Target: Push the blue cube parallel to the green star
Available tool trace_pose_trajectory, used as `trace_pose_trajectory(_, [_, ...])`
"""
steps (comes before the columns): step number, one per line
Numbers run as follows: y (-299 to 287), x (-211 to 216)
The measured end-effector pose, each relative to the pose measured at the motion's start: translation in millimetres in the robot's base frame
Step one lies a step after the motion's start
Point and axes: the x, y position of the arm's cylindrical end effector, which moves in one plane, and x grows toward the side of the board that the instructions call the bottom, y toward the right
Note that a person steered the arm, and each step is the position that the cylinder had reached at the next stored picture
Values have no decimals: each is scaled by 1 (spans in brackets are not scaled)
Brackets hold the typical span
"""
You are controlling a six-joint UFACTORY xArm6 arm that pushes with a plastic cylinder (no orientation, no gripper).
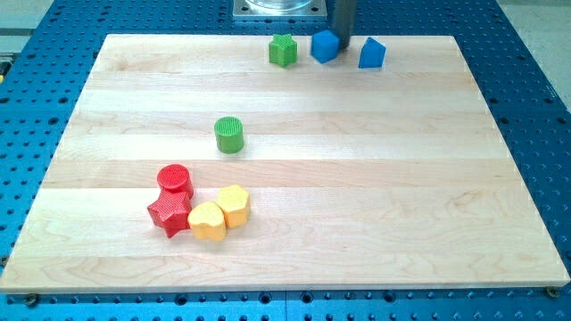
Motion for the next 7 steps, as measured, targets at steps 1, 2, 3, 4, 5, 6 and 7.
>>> trace_pose_trajectory(1, [-2, 3])
trace_pose_trajectory(2, [-24, 20])
trace_pose_trajectory(3, [-20, -17])
trace_pose_trajectory(4, [-81, -15])
trace_pose_trajectory(5, [-139, -6])
trace_pose_trajectory(6, [-173, 48])
trace_pose_trajectory(7, [-134, 49])
